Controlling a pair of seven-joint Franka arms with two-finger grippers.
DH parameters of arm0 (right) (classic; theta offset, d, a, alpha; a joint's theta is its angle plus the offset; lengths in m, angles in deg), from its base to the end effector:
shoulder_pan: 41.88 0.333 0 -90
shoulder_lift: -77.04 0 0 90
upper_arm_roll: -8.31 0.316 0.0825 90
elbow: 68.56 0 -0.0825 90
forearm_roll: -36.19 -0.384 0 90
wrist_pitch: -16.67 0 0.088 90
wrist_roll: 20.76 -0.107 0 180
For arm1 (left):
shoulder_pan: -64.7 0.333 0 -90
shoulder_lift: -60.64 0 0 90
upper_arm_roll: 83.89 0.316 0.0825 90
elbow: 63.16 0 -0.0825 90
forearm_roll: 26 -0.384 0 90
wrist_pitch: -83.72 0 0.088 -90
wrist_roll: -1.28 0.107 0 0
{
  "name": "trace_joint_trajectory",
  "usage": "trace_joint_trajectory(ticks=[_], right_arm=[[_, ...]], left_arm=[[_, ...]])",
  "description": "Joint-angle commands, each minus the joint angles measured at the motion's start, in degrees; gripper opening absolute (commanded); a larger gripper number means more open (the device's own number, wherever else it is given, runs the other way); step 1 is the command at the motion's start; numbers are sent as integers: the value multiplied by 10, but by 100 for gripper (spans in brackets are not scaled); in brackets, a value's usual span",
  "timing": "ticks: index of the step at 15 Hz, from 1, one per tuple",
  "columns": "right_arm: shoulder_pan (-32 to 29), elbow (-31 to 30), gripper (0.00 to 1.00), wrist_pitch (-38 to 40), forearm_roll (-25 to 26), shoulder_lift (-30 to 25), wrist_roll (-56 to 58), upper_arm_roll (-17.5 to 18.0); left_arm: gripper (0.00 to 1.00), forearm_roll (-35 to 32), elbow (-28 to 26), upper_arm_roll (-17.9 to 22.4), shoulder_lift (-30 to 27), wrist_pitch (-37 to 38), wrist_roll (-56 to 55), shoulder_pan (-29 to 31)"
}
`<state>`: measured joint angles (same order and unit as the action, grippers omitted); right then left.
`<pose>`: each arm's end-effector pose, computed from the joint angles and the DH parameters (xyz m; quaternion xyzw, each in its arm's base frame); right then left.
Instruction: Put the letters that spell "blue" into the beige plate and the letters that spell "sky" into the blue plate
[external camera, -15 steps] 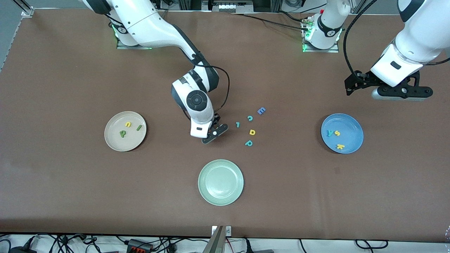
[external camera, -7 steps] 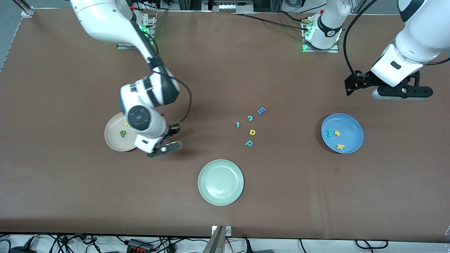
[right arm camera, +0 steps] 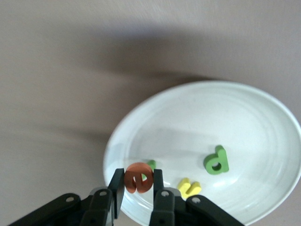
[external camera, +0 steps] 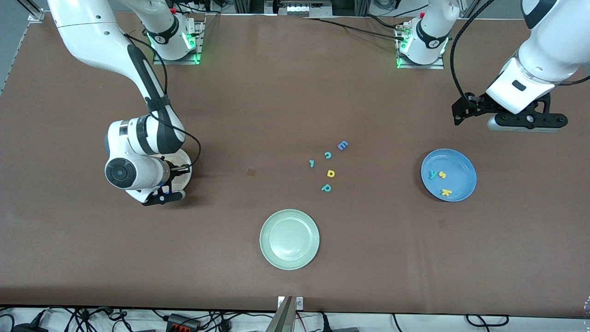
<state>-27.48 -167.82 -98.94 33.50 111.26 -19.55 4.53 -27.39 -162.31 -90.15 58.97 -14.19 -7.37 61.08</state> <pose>0.6205 0.1220 0.2154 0.9838 0.0913 -0.1540 0.0125 0.5456 -0.0935 0.5767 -0.9998 0.0123 -0.0058 0.0128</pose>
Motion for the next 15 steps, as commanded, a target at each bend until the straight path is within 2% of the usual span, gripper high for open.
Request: trace_joint_trajectory(ticks=[1, 5, 6, 11, 12, 13, 14, 15], right_arm=[[-16, -44, 16, -16, 3, -25, 25, 0], [-54, -48, 17, -30, 3, -17, 74, 0], [-54, -48, 20, -31, 3, -16, 73, 0], [-46, -42, 20, -47, -6, -6, 63, 1], [-46, -42, 25, -53, -6, -5, 63, 2], [-46, -41, 78, -54, -7, -5, 63, 2], [-46, -34, 100, -48, -6, -6, 63, 2], [-46, -23, 100, -43, -7, -12, 63, 2]], left_arm=[[100, 5, 16, -3, 8, 9, -4, 2], [100, 5, 16, -3, 8, 8, -4, 2], [100, 5, 15, -3, 8, 9, -4, 2], [100, 5, 16, -3, 8, 9, -4, 2], [100, 5, 16, -3, 8, 9, -4, 2], [100, 5, 16, -3, 8, 9, -4, 2], [100, 5, 16, -3, 8, 9, -4, 2], [100, 5, 16, -3, 8, 9, -4, 2]])
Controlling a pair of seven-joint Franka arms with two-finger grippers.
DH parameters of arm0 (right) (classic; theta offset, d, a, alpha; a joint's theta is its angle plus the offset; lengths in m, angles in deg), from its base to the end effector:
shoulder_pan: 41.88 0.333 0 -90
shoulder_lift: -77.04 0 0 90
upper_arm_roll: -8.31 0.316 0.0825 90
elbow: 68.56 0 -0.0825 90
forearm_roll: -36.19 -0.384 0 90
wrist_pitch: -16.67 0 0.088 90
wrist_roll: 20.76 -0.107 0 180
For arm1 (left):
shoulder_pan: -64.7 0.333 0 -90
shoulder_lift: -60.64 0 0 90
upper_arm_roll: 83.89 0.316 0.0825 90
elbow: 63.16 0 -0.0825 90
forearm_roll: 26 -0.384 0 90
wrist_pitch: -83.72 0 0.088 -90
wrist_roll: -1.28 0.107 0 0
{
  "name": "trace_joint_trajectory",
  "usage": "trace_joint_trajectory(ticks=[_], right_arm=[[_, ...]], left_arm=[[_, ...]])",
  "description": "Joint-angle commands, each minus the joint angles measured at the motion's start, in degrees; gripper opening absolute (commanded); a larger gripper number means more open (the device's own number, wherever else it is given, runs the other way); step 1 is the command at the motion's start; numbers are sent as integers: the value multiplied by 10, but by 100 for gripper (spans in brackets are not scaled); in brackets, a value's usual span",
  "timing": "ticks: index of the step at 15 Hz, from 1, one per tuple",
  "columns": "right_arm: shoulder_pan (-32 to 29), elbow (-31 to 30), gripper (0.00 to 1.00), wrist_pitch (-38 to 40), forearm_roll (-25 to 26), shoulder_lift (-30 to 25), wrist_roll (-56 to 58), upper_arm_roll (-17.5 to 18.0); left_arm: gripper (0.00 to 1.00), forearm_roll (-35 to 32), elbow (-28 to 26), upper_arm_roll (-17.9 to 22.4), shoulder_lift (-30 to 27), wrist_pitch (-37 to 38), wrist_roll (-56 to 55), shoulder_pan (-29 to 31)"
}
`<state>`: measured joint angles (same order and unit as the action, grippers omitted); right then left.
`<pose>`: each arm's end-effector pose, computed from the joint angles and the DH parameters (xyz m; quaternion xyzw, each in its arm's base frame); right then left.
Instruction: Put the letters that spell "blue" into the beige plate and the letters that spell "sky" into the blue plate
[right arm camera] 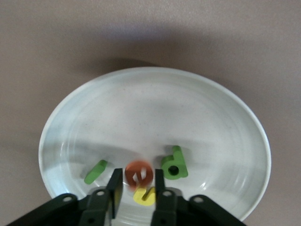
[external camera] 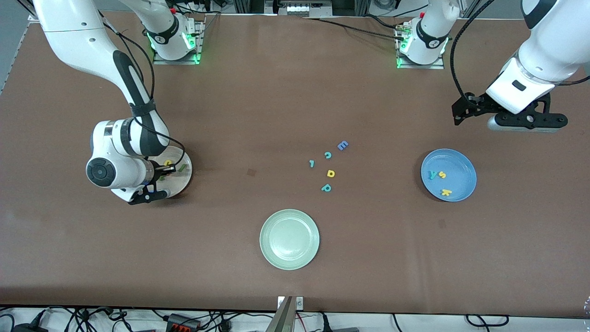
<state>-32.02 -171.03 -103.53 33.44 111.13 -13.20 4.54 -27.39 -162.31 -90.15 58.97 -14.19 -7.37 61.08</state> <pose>0.6199 0.0706 0.1996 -0.9843 -0.1058 0.1414 0.0016 0.5456 -0.0935 0.5767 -0.9998 0.0123 -0.0058 0.0128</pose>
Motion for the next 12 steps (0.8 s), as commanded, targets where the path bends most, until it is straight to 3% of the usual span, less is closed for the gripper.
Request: trace_joint_trajectory(ticks=[1, 8, 12], right_arm=[[-1, 17, 100, 21, -6, -23, -1, 2], [-6, 106, 100, 163, -4, -105, -82, -2], [-7, 202, 100, 239, -4, -117, -79, -46]], left_arm=[[100, 5, 16, -3, 8, 9, -4, 2], [100, 5, 16, -3, 8, 10, -4, 2], [100, 5, 16, -3, 8, 10, -4, 2]])
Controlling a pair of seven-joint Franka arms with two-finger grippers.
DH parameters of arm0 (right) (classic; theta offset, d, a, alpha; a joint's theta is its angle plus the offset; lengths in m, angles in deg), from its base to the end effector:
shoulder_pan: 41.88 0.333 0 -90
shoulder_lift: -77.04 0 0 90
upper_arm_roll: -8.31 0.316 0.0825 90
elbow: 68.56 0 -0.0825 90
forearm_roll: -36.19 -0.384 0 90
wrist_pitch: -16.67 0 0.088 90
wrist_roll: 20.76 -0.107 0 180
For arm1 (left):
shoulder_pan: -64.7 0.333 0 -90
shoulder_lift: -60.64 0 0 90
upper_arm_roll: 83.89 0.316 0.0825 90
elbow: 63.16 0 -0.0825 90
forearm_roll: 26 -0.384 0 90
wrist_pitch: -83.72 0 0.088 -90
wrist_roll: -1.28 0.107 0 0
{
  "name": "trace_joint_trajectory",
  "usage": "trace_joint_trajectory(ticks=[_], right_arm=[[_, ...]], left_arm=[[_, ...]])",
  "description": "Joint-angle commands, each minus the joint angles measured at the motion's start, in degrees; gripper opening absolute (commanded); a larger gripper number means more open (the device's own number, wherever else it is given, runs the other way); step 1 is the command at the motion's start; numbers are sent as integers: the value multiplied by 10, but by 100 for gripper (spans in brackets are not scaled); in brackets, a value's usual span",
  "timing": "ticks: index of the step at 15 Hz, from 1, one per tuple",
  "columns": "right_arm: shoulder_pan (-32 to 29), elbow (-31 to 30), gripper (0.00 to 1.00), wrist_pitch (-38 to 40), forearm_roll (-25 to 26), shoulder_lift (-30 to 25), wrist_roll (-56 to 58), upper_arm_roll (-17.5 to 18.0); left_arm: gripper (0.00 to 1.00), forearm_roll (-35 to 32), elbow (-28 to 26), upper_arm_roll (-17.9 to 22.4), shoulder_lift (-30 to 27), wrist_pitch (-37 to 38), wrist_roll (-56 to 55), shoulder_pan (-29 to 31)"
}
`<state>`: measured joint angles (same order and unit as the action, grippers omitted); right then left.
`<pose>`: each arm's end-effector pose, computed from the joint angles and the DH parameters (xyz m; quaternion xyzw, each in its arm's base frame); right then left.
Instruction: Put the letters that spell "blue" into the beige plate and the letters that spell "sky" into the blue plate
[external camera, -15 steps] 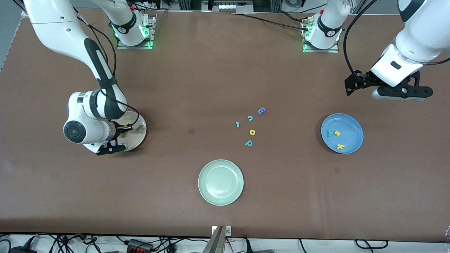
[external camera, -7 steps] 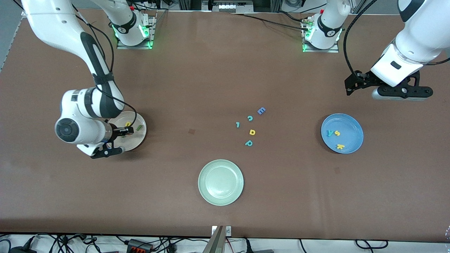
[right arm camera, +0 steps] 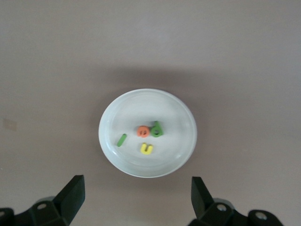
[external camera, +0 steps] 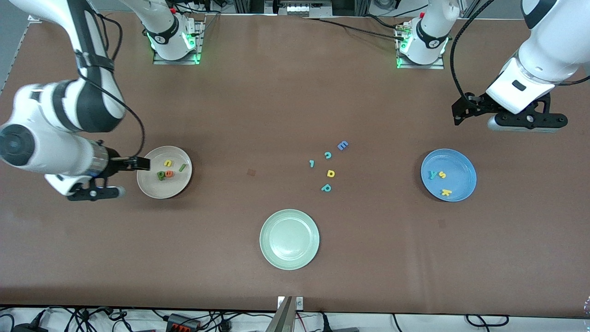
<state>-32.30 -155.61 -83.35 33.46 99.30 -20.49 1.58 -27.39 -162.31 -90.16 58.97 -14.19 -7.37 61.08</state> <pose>0.6535 0.0467 0.4267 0.9965 0.0237 -0.0796 0.0012 0.5456 -0.0936 0.5767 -0.9998 0.0124 -0.0058 0.0128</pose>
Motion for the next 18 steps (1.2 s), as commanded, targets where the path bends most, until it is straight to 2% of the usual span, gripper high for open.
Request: trace_joint_trajectory(ticks=[1, 2, 7, 9, 11, 13, 16, 18], right_arm=[[-4, 65, 100, 48, -3, -6, -5, -28], [-3, 81, 100, 50, -5, -12, -5, -45], [-18, 122, 100, 82, -6, -28, -5, -73], [-46, 123, 100, 88, -25, -51, -4, -75], [-78, 117, 100, 99, -27, -70, 1, -46], [-131, 117, 100, 114, -13, -85, 0, 27], [-129, 109, 100, 115, 25, -94, -4, 37], [-130, 69, 100, 106, 28, -113, -9, 37]], left_arm=[[100, 5, 16, -3, 8, 10, -4, 1], [100, 5, 16, -3, 8, 10, -4, 2], [100, 5, 16, -3, 8, 10, -4, 2], [100, 5, 16, -3, 8, 10, -4, 2], [100, 5, 15, -3, 8, 10, -4, 2], [100, 5, 16, -3, 8, 10, -4, 2], [100, 5, 16, -3, 8, 10, -4, 2], [100, 5, 16, -3, 8, 10, -4, 2]])
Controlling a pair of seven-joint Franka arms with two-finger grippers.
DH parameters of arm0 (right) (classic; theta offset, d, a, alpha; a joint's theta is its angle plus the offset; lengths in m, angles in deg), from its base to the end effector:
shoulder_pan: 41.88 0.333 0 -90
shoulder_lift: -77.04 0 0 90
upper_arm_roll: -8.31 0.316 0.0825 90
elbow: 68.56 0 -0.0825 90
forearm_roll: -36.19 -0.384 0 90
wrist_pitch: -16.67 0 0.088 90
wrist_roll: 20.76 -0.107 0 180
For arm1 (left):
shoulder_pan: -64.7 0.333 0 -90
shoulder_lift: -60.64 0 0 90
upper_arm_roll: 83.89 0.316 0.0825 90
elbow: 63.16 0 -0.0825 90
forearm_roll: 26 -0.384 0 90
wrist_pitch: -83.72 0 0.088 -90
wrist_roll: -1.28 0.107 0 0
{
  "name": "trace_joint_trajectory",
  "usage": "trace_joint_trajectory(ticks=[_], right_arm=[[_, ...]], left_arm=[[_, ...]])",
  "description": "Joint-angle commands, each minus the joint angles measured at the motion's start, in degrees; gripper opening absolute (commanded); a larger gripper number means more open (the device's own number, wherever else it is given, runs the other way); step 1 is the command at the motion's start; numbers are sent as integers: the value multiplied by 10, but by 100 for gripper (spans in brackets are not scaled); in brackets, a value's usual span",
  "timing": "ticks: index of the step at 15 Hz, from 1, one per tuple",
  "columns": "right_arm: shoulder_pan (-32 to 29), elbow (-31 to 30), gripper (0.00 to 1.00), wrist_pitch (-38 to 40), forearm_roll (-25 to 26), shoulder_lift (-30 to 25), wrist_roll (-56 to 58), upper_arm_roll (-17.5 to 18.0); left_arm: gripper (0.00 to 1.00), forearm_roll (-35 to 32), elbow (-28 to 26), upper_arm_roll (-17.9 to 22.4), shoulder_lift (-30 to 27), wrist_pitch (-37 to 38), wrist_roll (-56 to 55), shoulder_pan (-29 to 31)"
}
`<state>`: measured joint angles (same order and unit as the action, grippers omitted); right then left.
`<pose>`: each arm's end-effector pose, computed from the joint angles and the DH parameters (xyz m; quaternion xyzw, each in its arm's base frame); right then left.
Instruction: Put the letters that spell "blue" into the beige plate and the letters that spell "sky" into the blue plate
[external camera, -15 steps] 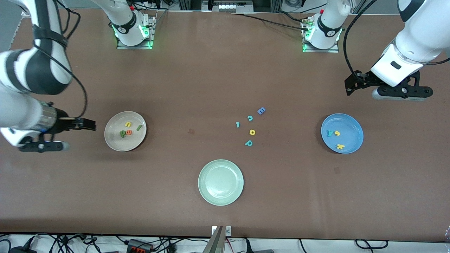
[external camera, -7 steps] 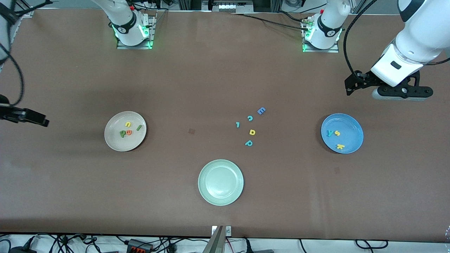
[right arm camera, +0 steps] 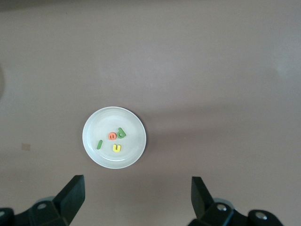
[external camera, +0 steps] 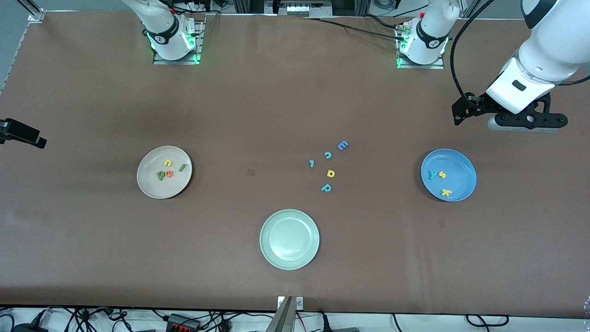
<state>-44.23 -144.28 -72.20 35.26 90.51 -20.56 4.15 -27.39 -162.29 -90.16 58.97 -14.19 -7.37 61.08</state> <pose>0.6207 -0.0632 0.6018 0.9985 -0.0539 -0.0025 0.0002 0.5456 -0.0936 0.5768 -0.9998 0.0124 -0.0060 0.0128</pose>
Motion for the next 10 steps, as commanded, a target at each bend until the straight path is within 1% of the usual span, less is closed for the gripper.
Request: trace_joint_trajectory(ticks=[1, 5, 6, 10], right_arm=[[-11, -68, 100, -15, 10, -38, -10, 12], [-12, -162, 100, -62, 11, -95, -8, 10], [-11, -173, 100, -67, 11, -101, -6, 10], [-6, -171, 100, -65, 29, -100, -3, 14]], left_arm=[[100, 5, 15, -3, 8, 10, -4, 2], [100, 5, 16, -3, 8, 10, -4, 2], [100, 5, 16, -3, 8, 10, -4, 2], [100, 5, 16, -3, 8, 10, -4, 2]])
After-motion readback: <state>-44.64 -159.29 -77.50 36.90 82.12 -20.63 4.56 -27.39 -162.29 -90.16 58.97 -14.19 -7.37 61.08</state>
